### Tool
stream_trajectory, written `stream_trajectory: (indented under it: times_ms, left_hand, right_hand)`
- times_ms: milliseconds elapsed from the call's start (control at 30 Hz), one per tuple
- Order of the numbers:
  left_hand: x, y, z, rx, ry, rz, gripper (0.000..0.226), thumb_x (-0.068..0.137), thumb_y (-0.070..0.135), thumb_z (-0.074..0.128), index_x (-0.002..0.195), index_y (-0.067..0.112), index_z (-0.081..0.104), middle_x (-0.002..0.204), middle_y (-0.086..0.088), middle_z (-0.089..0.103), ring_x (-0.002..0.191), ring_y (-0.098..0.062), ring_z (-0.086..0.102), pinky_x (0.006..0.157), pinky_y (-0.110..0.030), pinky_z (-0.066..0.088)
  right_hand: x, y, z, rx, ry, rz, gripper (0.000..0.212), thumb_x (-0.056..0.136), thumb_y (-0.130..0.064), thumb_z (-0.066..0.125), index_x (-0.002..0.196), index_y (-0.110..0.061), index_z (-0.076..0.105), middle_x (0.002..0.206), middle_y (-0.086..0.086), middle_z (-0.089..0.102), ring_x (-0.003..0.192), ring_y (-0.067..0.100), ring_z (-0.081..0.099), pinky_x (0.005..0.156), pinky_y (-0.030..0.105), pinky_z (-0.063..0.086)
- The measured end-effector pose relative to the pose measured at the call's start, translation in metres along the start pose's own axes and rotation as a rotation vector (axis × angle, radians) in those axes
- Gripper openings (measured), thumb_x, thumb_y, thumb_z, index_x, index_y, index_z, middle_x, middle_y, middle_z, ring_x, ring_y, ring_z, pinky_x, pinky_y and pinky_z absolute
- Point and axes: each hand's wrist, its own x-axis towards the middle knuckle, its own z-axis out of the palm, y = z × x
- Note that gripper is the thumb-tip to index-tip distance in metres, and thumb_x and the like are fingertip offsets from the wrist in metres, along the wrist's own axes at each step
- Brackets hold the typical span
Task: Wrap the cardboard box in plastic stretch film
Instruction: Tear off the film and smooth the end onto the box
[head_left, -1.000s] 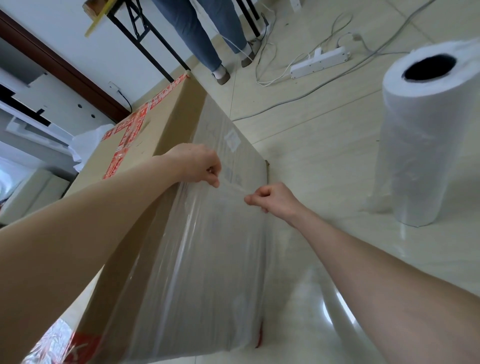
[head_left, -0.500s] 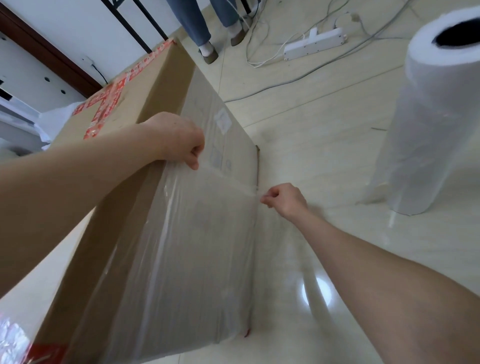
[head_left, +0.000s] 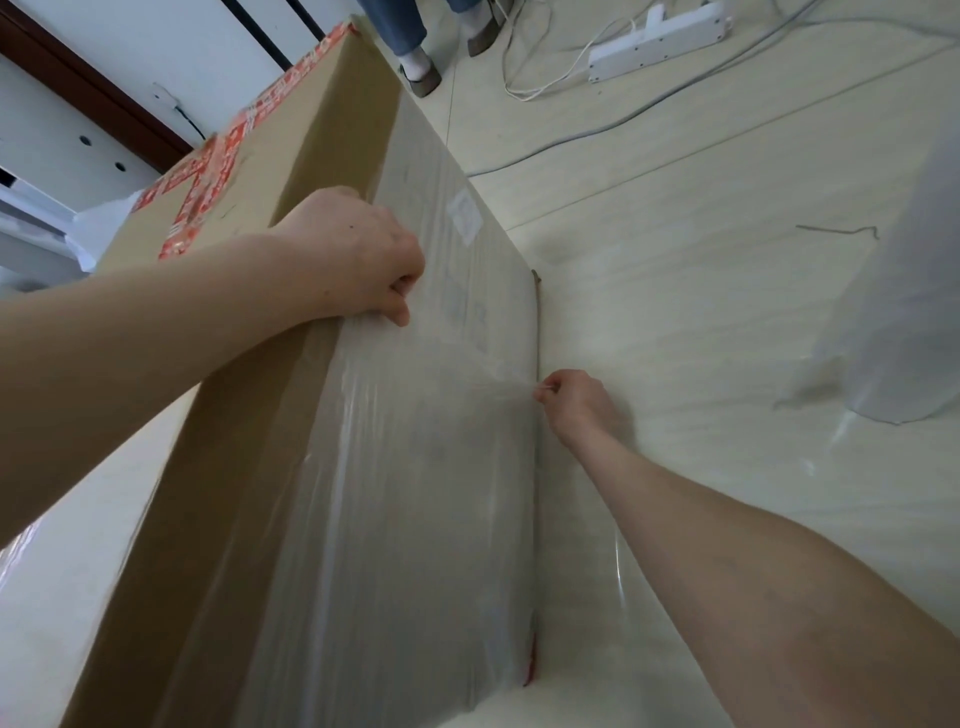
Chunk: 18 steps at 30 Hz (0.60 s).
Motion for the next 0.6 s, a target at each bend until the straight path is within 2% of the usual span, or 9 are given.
stream_trajectory:
  times_ms: [133, 267, 433, 600]
  left_hand:
    - [0.0, 0.0, 0.001, -0.002, 0.019, -0.009, 0.026, 0.09, 0.054, 0.048, 0.097, 0.03, 0.056, 0.075, 0.013, 0.042, 0.076, -0.011, 0.042, 0.077, -0.026, 0.035]
    - [-0.001, 0.001, 0.003, 0.019, 0.05, -0.025, 0.023, 0.092, 0.052, 0.046, 0.087, 0.029, 0.05, 0.067, 0.014, 0.038, 0.073, -0.012, 0.042, 0.078, -0.026, 0.036]
    - [-0.004, 0.003, 0.001, 0.017, 0.065, -0.036, 0.024, 0.093, 0.05, 0.046, 0.081, 0.028, 0.044, 0.067, 0.013, 0.041, 0.072, -0.011, 0.044, 0.079, -0.026, 0.035]
    - [-0.005, 0.003, -0.002, -0.004, 0.069, -0.072, 0.023, 0.094, 0.047, 0.045, 0.086, 0.025, 0.045, 0.081, 0.008, 0.052, 0.079, -0.014, 0.051, 0.089, -0.032, 0.039]
  right_hand:
    - [0.007, -0.005, 0.006, -0.072, 0.05, -0.001, 0.022, 0.088, -0.034, 0.06, 0.104, -0.025, 0.071, 0.114, 0.007, 0.066, 0.106, 0.028, 0.061, 0.087, 0.034, 0.05]
    - [0.013, -0.007, 0.019, 0.047, 0.022, 0.022, 0.02, 0.089, -0.027, 0.06, 0.103, -0.018, 0.07, 0.114, 0.01, 0.067, 0.106, 0.027, 0.061, 0.083, 0.029, 0.046]
    - [0.019, -0.011, 0.032, 0.186, 0.026, 0.071, 0.019, 0.087, -0.02, 0.06, 0.102, -0.015, 0.07, 0.111, 0.012, 0.068, 0.106, 0.028, 0.061, 0.086, 0.029, 0.046]
    - [0.027, -0.018, 0.037, 0.281, 0.052, 0.147, 0.022, 0.086, -0.013, 0.058, 0.106, -0.011, 0.066, 0.116, 0.014, 0.065, 0.111, 0.03, 0.058, 0.088, 0.028, 0.043]
